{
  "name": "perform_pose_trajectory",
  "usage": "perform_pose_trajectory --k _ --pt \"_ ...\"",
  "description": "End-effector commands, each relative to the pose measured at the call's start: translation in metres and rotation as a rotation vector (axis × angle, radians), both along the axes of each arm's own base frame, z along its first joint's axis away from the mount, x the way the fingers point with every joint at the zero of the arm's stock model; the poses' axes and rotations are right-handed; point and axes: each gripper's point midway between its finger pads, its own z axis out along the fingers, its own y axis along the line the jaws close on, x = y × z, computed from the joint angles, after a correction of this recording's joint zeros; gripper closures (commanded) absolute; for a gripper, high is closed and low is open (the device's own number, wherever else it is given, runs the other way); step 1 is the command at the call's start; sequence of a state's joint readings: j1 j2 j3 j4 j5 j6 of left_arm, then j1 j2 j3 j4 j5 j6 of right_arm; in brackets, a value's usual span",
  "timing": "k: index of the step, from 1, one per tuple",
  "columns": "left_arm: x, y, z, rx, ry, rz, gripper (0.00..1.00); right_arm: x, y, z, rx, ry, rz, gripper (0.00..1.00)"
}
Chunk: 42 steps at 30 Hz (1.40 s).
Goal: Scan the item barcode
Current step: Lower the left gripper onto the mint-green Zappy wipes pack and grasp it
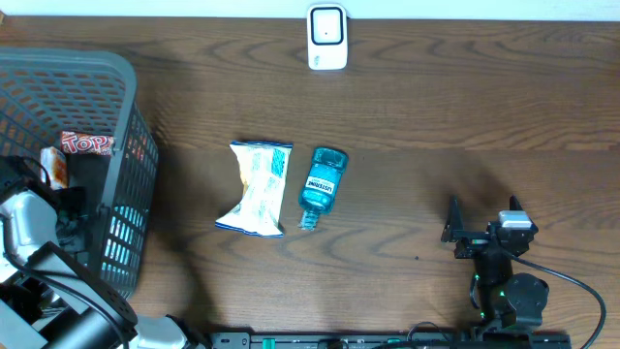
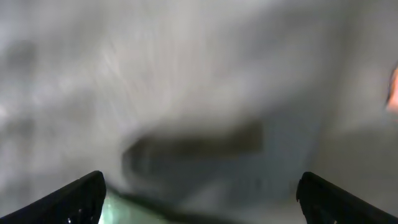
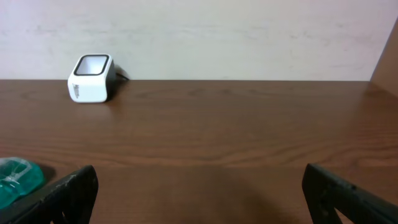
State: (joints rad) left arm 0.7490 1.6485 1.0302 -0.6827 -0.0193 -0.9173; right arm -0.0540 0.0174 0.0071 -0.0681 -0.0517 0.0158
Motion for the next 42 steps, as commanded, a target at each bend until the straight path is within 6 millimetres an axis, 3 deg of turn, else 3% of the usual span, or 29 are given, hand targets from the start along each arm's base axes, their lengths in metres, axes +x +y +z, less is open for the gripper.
perform_pose_trajectory --k 1,5,20,30,38,41,42 --pt "0.013 -0.034 0.005 -0.198 -0.097 0.083 0.02 0.000 -0.002 -0.001 0.013 0.001 -0.009 0.01" --pt "0.003 -0.046 0.004 -0.264 -0.066 0.246 0.02 0.000 -0.002 -0.001 0.013 0.001 -0.009 0.01" --pt "-0.001 -0.052 0.002 -0.285 -0.049 0.271 0.02 0.000 -0.002 -0.001 0.013 0.002 -0.009 0.01" --pt "-0.016 -0.019 -0.009 -0.085 0.017 0.281 0.03 0.000 -0.002 -0.001 0.013 0.002 -0.009 0.01" --pt "-0.014 -0.014 -0.039 -0.016 -0.034 0.194 0.02 0.000 -0.002 -0.001 0.013 0.002 -0.009 0.01" --pt "-0.006 -0.002 -0.032 0.027 -0.066 0.157 0.02 0.000 -0.002 -0.001 0.013 0.002 -0.009 0.01" --pt "0.001 0.009 -0.018 0.060 -0.092 0.125 0.02 0.000 -0.002 -0.001 0.013 0.002 -0.009 0.01"
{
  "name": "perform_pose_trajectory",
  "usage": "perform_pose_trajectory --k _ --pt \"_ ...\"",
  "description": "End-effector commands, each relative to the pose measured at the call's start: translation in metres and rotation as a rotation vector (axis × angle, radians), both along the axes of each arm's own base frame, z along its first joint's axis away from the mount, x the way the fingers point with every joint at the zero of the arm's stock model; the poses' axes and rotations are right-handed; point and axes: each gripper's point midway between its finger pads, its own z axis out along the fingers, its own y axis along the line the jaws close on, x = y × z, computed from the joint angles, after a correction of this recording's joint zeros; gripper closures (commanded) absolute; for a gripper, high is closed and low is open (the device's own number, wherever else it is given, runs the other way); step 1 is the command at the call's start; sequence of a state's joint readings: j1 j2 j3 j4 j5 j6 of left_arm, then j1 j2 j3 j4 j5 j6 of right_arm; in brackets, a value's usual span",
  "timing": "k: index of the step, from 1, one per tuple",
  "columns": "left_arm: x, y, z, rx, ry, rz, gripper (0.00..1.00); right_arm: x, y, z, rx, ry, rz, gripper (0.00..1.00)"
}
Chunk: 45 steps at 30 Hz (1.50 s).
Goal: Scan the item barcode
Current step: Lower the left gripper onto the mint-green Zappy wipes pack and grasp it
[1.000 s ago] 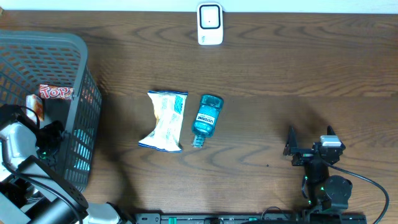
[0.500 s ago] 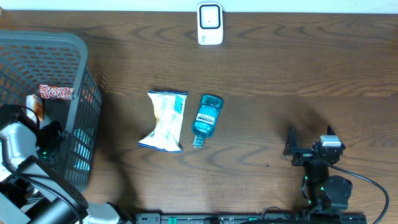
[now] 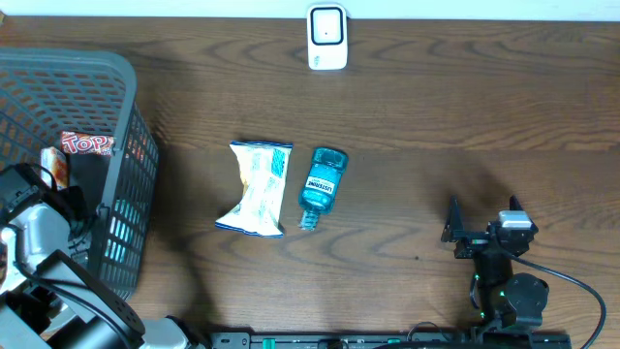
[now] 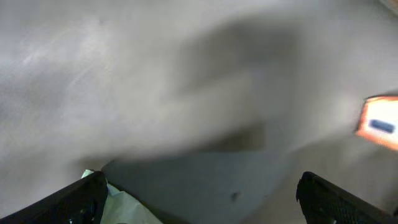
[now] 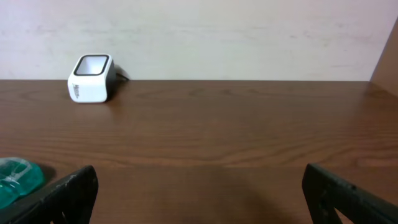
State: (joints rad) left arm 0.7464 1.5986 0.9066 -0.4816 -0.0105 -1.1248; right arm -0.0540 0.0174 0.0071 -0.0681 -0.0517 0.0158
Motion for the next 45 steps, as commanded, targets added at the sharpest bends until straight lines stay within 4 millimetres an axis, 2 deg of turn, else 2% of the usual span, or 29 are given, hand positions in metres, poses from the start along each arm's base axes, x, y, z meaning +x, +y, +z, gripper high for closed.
perform_pose_trajectory --k 1,5,7,8,9,10,12,15,18,21,30,35,38,40,42,45 --pt "-0.003 0.010 0.001 0.033 0.042 -0.087 0.02 0.000 -0.002 -0.001 0.013 0.002 -0.009 0.01" --pt "0.014 0.041 0.056 0.202 -0.004 -0.160 0.02 0.000 -0.002 -0.001 0.013 0.002 -0.009 0.01" --pt "0.021 0.050 0.080 0.266 -0.025 -0.192 0.02 0.000 -0.002 -0.001 0.013 0.003 -0.009 0.01" --pt "0.024 0.049 0.095 0.285 -0.047 -0.220 0.02 0.000 -0.002 -0.001 0.013 0.003 -0.009 0.01" --pt "0.025 0.044 0.100 0.273 -0.062 -0.231 0.02 0.000 -0.002 -0.001 0.013 0.003 -0.009 0.01" --pt "0.026 0.028 0.101 0.214 -0.098 -0.263 0.02 0.000 -0.002 -0.001 0.013 0.003 -0.009 0.01" --pt "0.023 -0.001 0.093 0.074 -0.120 -0.249 0.02 0.000 -0.002 -0.001 0.013 0.003 -0.009 0.01" --pt "0.010 -0.022 0.080 -0.053 -0.085 -0.125 0.02 0.000 -0.002 -0.001 0.013 0.003 -0.009 0.01" --pt "0.007 -0.038 0.064 -0.143 -0.065 0.007 0.02 0.000 -0.002 -0.001 0.013 0.003 -0.009 0.01" --pt "0.009 -0.052 0.047 -0.201 -0.034 0.067 0.02 0.000 -0.002 -0.001 0.013 0.003 -0.009 0.01" --pt "0.018 -0.079 0.011 -0.276 0.082 -0.008 0.02 0.000 -0.002 -0.001 0.013 0.003 -0.009 0.01" --pt "0.014 -0.082 -0.006 -0.308 0.135 -0.009 0.02 0.000 -0.002 -0.001 0.013 0.003 -0.009 0.01" --pt "0.008 -0.076 -0.011 -0.273 0.182 -0.059 0.02 0.000 -0.002 -0.001 0.013 0.003 -0.009 0.01" --pt "0.004 -0.067 -0.011 -0.213 0.225 -0.122 0.02 0.000 -0.002 -0.001 0.013 0.003 -0.009 0.01" --pt "0.001 -0.047 -0.009 -0.100 0.284 -0.252 0.02 0.000 -0.002 -0.001 0.013 0.003 -0.009 0.01" --pt "0.009 -0.024 -0.004 0.029 0.326 -0.427 0.02 0.000 -0.002 -0.001 0.013 0.003 -0.009 0.01"
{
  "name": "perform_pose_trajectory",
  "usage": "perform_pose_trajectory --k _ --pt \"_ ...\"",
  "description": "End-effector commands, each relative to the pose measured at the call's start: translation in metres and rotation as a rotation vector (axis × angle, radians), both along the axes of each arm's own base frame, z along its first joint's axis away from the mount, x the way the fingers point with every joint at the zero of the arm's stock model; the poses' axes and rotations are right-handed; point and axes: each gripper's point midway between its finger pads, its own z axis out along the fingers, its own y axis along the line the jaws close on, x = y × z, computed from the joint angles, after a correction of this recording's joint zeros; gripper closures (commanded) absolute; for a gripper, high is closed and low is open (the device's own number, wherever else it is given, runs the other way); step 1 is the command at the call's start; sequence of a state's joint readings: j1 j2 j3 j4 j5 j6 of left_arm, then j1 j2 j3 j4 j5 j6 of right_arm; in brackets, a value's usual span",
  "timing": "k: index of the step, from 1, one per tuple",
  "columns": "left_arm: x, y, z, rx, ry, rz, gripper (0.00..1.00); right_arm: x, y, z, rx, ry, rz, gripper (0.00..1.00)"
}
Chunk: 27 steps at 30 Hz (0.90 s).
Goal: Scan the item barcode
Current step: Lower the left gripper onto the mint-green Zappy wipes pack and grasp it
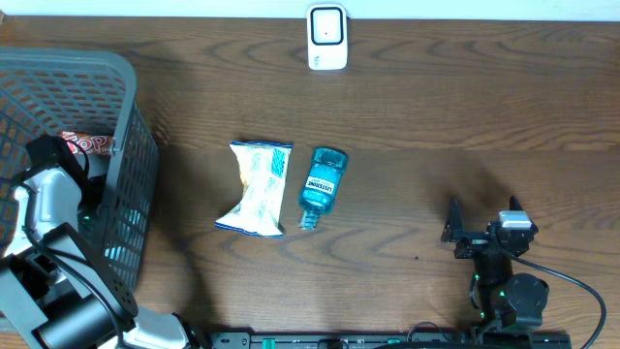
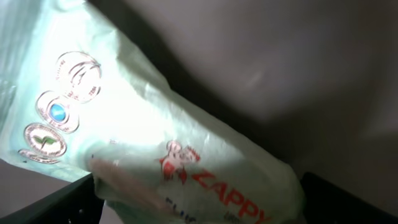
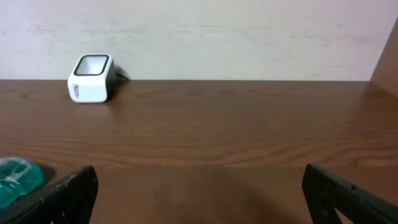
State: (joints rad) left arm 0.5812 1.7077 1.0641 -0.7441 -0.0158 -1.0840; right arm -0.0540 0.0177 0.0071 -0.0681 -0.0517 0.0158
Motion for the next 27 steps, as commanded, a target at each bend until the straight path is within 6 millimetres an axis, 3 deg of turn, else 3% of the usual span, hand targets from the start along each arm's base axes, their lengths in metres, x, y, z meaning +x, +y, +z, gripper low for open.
perform_pose_trajectory --k 1,5,8,14,22,27 --pt "-0.004 0.032 0.000 0.166 0.111 -0.325 0.02 0.000 -0.002 -0.001 0.013 0.003 -0.009 0.01" --pt "0.020 0.049 0.019 0.249 0.099 -0.598 0.02 0.000 -0.002 -0.001 0.013 0.003 -0.009 0.01" --pt "0.024 0.051 0.032 0.255 0.085 -0.581 0.02 0.000 -0.002 -0.001 0.013 0.003 -0.009 0.01" --pt "0.008 0.040 0.048 0.217 0.047 -0.310 0.02 0.000 -0.002 -0.001 0.013 0.003 -0.009 0.01" --pt "-0.025 0.018 0.036 0.118 0.065 0.236 0.02 0.000 -0.002 -0.001 0.013 0.003 -0.009 0.01" --pt "-0.021 0.031 0.037 0.184 0.023 0.342 0.02 0.000 -0.002 -0.001 0.013 0.003 -0.009 0.01"
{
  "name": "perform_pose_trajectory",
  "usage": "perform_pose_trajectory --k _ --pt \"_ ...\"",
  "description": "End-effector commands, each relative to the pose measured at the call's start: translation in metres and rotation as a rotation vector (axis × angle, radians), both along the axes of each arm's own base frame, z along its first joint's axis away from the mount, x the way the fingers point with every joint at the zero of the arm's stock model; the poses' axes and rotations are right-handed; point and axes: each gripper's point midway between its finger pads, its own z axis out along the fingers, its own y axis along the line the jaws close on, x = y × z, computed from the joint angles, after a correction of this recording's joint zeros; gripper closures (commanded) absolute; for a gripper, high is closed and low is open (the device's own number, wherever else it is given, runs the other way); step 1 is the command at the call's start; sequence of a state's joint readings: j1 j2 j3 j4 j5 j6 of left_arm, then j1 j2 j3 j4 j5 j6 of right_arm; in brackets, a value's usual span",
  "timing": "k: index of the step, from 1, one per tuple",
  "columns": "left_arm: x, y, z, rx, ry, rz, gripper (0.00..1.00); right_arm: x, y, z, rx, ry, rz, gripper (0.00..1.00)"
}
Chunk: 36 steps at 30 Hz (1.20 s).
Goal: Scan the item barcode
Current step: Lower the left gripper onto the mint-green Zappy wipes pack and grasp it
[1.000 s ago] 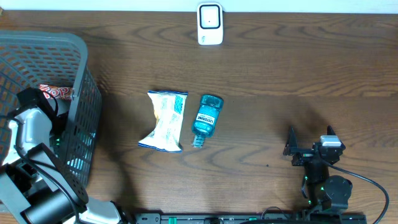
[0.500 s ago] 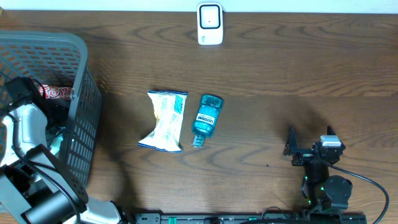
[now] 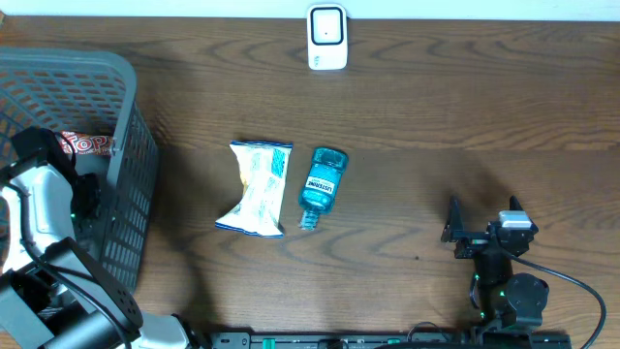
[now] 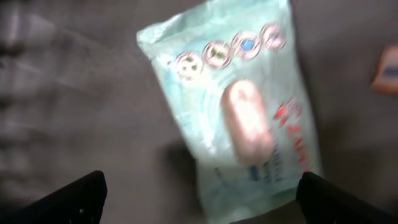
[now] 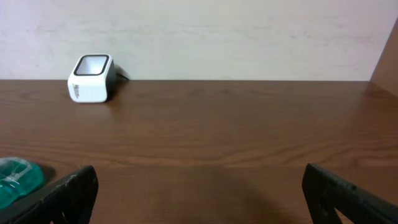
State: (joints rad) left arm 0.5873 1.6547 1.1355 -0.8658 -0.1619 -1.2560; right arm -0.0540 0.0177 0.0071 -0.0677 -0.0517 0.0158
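Note:
My left gripper (image 4: 202, 206) hangs open inside the grey basket (image 3: 124, 73), above a pale green pack (image 4: 239, 118) with a pink picture, which lies on the basket floor. Nothing is between its fingers. The white scanner (image 3: 327, 37) stands at the far edge of the table, also visible in the right wrist view as the scanner (image 5: 92, 78). A white snack bag (image 3: 257, 187) and a blue mouthwash bottle (image 3: 320, 181) lie side by side mid-table. My right gripper (image 5: 199, 199) rests open and empty at the near right.
A red "Top" pack (image 3: 85, 143) lies in the basket beside my left arm. An orange item (image 4: 388, 71) shows at the right edge of the left wrist view. The basket walls stand around the left arm.
The left wrist camera was close up against the green pack; now it is farther off and the whole pack shows. The left arm has shifted a little left in the basket. Right arm unmoved.
The left arm was low in the basket with only a blurred floor in view. Then a corner of the green pack showed at the lower left. Then the gripper was close over the pack, and now it is back from it, still open.

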Motion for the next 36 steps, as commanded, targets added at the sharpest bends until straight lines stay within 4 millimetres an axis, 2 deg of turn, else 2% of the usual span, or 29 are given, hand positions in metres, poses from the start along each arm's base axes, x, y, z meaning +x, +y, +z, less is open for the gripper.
perform_pose_trajectory --k 1,12,23,26,30,32,34,35,36 --pt "-0.002 0.014 0.003 0.084 -0.034 0.151 0.02 0.000 -0.002 -0.001 0.013 0.003 -0.009 0.01" --pt "0.004 0.020 0.000 0.114 -0.056 0.153 0.02 0.000 -0.002 -0.001 0.013 0.003 -0.009 0.01" --pt "-0.004 0.017 -0.041 0.059 0.062 0.148 0.02 0.000 -0.002 -0.001 0.013 0.003 -0.009 0.01" --pt "-0.008 0.016 -0.044 0.042 0.109 0.053 0.02 0.000 -0.002 -0.001 0.013 0.003 -0.009 0.01" --pt "-0.013 0.011 -0.045 0.019 0.138 0.037 0.01 0.000 -0.002 -0.001 0.013 0.003 -0.009 0.01" --pt "-0.019 0.007 -0.045 0.004 0.160 0.035 0.09 0.000 -0.002 -0.001 0.013 0.003 -0.009 0.01" --pt "-0.021 0.006 -0.043 -0.003 0.172 0.009 0.29 0.000 -0.002 -0.001 0.013 0.003 -0.009 0.01" --pt "-0.020 0.007 -0.042 -0.002 0.172 -0.014 0.36 0.000 -0.002 -0.001 0.013 0.003 -0.009 0.01" --pt "-0.019 0.007 -0.039 0.001 0.170 -0.039 0.38 0.000 -0.002 -0.001 0.013 0.003 -0.009 0.01"
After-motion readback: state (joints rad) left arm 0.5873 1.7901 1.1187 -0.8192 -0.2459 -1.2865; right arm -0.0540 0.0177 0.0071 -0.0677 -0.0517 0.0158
